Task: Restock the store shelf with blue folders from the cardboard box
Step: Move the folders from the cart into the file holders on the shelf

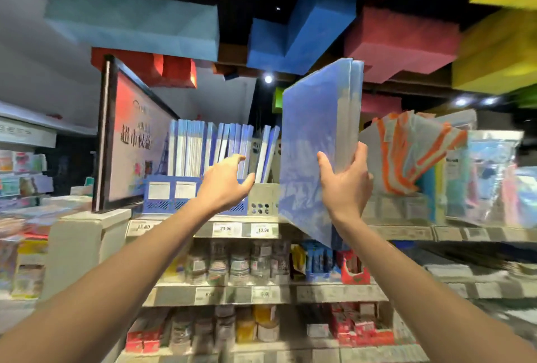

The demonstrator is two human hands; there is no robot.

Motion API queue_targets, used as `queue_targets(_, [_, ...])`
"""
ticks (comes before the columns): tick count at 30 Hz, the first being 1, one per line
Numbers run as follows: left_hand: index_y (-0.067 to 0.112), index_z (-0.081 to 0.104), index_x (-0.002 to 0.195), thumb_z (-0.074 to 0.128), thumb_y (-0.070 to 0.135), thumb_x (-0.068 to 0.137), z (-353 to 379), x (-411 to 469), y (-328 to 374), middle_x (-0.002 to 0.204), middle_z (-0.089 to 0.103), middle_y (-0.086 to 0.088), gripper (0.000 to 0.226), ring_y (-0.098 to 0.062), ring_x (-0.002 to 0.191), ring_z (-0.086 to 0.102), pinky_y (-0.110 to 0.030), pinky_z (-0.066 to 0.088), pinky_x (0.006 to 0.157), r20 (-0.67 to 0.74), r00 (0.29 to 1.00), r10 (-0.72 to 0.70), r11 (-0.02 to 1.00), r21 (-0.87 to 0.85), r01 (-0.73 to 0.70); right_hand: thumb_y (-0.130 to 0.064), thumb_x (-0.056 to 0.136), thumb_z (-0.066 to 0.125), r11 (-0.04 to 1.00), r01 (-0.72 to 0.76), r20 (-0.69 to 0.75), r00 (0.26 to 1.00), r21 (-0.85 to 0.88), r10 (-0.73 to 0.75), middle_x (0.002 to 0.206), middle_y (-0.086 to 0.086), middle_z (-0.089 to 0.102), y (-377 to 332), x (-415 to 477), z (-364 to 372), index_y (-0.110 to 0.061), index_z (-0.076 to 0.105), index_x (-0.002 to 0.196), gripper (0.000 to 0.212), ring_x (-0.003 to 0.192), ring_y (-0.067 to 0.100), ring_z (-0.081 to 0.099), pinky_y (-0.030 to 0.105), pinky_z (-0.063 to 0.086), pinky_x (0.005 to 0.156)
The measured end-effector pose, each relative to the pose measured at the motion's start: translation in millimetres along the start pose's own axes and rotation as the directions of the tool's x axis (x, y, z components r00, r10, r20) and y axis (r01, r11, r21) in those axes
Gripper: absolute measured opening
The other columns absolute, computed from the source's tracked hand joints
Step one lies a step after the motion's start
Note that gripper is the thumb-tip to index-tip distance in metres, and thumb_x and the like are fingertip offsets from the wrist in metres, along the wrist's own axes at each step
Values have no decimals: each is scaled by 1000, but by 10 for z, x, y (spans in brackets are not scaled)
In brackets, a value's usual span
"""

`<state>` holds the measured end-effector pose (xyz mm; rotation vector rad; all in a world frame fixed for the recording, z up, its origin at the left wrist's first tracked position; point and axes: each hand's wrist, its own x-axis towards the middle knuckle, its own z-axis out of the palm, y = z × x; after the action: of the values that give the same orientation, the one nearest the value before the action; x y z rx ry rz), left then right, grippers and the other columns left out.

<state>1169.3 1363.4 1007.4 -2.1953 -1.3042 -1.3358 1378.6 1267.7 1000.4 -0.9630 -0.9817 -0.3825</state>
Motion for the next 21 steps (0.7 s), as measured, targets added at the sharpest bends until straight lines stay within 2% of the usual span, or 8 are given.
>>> queue_targets(3, [17, 47, 147, 54, 45, 97, 275, 327, -148, 146, 56, -4, 58, -25, 131, 54, -44, 41, 109, -33, 994, 101, 993, 67, -99, -42, 89, 70, 998, 32, -40, 999, -54, -35, 92, -3, 68, 174, 270, 299, -17, 50, 123, 46, 76, 20, 62, 30, 44, 63])
queue_targets(5, [18, 47, 148, 54, 44, 97, 469, 544, -273, 146, 55, -3, 57, -23, 134, 51, -43, 37, 112, -48, 982, 181, 979, 103, -175, -43, 89, 69, 997, 34, -67, 997, -72, -38, 89, -1, 66, 263, 431, 525, -18, 49, 123, 47, 81, 27, 66, 38, 53, 69])
queue_targets(8, [24, 43, 150, 53, 46, 97, 771, 937, -468, 151, 49, -5, 58, -24, 141, 42, -44, 30, 119, -33, 965, 260, 954, 164, -251, -44, 89, 69, 998, 4, -80, 997, -64, -9, 86, -3, 60, 359, 687, 864, -18, 47, 127, 50, 86, 32, 65, 45, 55, 74])
queue_targets(11, [28, 39, 154, 54, 45, 98, 1105, 1355, -623, 161, 34, -12, 60, -29, 151, 26, -45, 19, 123, -26, 951, 308, 936, 190, -298, -43, 90, 68, 999, 12, -108, 994, -48, -17, 85, -5, 61, 492, 930, 1228, -19, 47, 126, 49, 81, 27, 60, 43, 54, 75])
queue_targets(15, [30, 36, 156, 52, 46, 99, 1528, 1701, -723, 165, 22, -18, 61, -34, 155, 14, -47, 17, 123, -21, 927, 375, 905, 225, -361, -40, 91, 68, 1000, -2, -106, 994, -29, -1, 78, -24, 43, 694, 1088, 1566, -21, 47, 126, 46, 81, 17, 49, 40, 52, 75])
queue_targets(19, [36, 21, 160, 41, 53, 103, 1880, 1930, -813, 169, -1, -17, 63, -32, 156, -7, -47, 7, 125, 16, 929, 371, 894, 267, -361, -40, 89, 71, 1000, -19, -107, 994, 18, 21, 81, -27, 42, 911, 1180, 1800, -21, 48, 122, 45, 85, 16, 50, 42, 53, 77])
queue_targets(21, [38, 17, 160, 38, 54, 103, 1991, 2015, -877, 168, -8, -18, 63, -33, 155, -17, -46, 2, 125, -6, 930, 368, 898, 262, -354, -38, 88, 73, 998, -27, -112, 993, 55, 33, 80, -25, 47, 1014, 1233, 1892, -18, 50, 119, 43, 83, 15, 51, 38, 51, 76])
